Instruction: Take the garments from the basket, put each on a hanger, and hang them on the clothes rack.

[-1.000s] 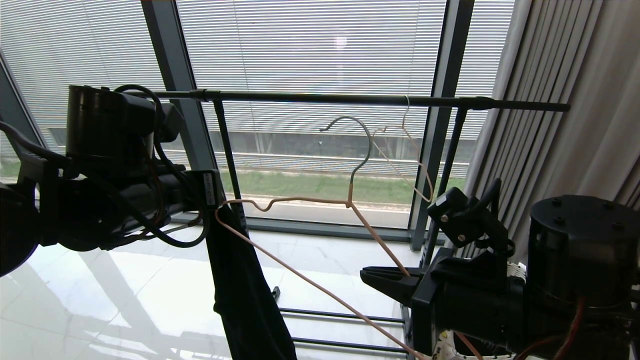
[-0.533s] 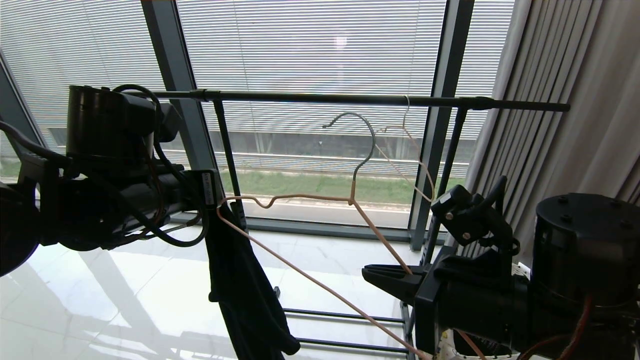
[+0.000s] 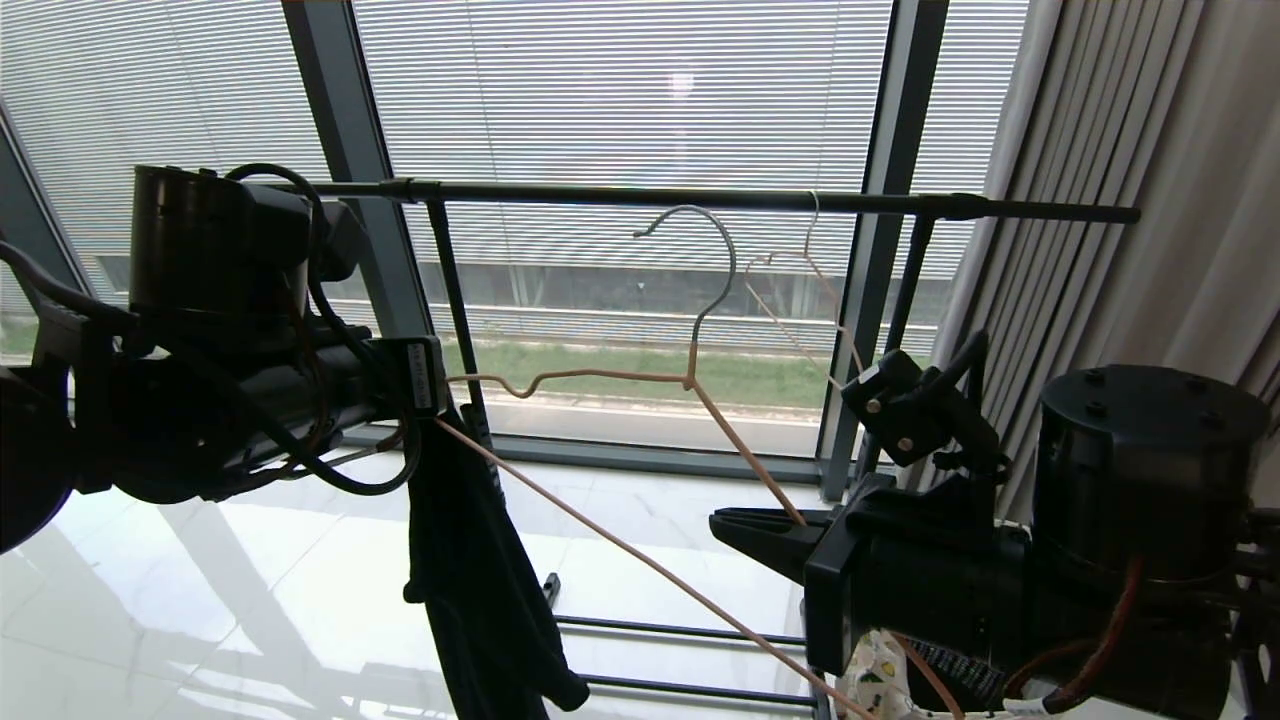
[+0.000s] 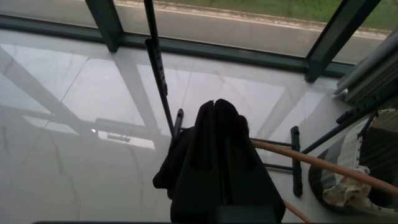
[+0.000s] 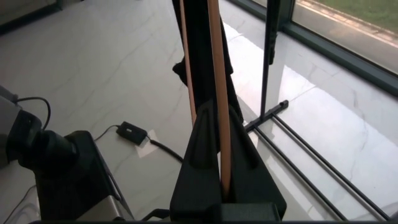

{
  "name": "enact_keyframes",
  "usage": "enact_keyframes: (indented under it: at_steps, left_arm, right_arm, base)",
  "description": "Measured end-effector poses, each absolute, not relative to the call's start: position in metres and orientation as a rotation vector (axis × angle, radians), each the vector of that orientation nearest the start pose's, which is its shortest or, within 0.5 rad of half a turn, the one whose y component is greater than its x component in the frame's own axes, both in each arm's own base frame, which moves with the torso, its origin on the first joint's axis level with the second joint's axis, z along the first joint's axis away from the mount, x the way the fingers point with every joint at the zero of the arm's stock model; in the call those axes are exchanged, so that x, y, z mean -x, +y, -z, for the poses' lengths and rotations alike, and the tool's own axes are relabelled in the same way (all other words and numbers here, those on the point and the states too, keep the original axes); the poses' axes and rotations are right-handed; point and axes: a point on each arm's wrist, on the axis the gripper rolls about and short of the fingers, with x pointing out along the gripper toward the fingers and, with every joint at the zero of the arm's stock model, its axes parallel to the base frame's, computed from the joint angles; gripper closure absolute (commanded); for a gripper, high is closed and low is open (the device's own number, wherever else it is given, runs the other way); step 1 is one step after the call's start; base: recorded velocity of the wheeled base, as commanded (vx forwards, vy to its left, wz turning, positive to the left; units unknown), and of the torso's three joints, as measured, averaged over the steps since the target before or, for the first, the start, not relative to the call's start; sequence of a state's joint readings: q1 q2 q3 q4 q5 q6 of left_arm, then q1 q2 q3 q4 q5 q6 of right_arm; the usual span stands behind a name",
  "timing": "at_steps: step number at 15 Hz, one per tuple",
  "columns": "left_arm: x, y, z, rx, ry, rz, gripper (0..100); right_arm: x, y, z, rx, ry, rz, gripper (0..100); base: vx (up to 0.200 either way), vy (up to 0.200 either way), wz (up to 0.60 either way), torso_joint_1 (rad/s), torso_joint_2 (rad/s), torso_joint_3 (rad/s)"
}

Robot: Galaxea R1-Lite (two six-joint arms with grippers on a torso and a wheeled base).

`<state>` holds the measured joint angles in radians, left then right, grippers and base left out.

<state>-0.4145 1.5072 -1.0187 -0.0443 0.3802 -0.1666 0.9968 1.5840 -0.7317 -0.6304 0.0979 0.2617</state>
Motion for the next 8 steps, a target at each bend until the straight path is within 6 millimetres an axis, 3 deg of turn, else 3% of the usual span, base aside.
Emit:
enact_keyframes:
  at_steps: [8]
  left_arm:
    - [-0.223,-0.117,-0.247,-0.013,0.390,0.114,100]
  right_arm:
    - [-0.159,0.250,-0.189,-0.122,0.370,-1.050,100]
  base:
    - [0.000,0.000,0.00,0.000,0.00,0.000]
